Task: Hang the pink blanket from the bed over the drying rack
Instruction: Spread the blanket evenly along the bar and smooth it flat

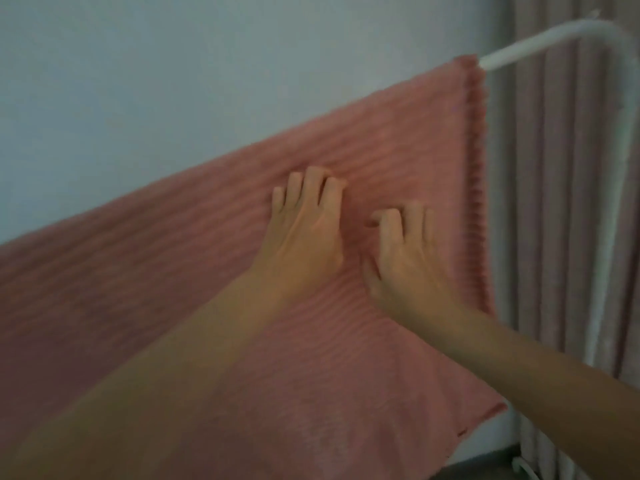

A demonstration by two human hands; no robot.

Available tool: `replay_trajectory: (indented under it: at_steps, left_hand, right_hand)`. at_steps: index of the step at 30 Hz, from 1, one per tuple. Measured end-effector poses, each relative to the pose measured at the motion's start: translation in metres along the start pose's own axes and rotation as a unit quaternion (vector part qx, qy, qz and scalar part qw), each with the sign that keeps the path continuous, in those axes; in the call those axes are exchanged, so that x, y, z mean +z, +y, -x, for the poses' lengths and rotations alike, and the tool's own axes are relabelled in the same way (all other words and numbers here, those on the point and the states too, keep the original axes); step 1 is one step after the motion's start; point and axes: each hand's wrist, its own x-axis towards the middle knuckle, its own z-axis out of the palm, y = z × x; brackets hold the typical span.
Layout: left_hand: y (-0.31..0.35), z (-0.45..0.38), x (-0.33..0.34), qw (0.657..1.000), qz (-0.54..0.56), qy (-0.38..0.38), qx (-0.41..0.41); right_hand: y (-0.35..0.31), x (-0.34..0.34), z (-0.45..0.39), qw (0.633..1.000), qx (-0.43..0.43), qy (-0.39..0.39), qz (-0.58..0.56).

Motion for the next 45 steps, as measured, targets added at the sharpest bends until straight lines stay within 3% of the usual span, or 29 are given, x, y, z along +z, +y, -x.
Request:
replay_trajectory:
  at_steps: [8,17,21,25,27,30,35,40,45]
  left_hand:
    - [-0.134,0.114,-0.062,0.986,-0.062,0.011,-0.156]
    - [-0.317,0.282,-0.127,0.927,-0.045,0.043,-0.369]
    - [-0.403,0.355,-0.146,0.865,0.068,0.078,-0.49]
    - [-0.469,0.401,-0.156,0.757,0.224,0.121,-0.602]
    - [-0.496,0.417,-0.156,0.704,0.307,0.12,-0.629]
    - [-0.515,0.434,-0.154,0.671,0.404,0.071,-0.618]
    - [-0.516,0.439,-0.151,0.678,0.452,0.076,-0.575]
    - [-0.528,0.429,-0.159,0.71,0.417,0.146,-0.548]
    - [-0.558,0.412,-0.175,0.706,0.391,0.222,-0.546]
  right_hand:
    - [-0.167,0.034,-0.032,0.975,-0.195,-0.098,-0.045]
    - [-0.39,0.102,-0.019,0.934,-0.338,-0.104,-0.05]
    - [-0.483,0.141,-0.015,0.926,-0.36,-0.11,-0.017]
    - [-0.549,0.168,-0.024,0.924,-0.353,-0.145,0.025]
    - [-0.573,0.175,-0.028,0.919,-0.351,-0.174,0.039]
    - [-0.594,0.187,-0.033,0.916,-0.339,-0.207,0.057]
    - [-0.603,0.196,-0.041,0.913,-0.323,-0.235,0.079]
    - [-0.599,0.202,-0.049,0.924,-0.283,-0.233,0.112]
    - [-0.598,0.206,-0.056,0.94,-0.241,-0.194,0.142]
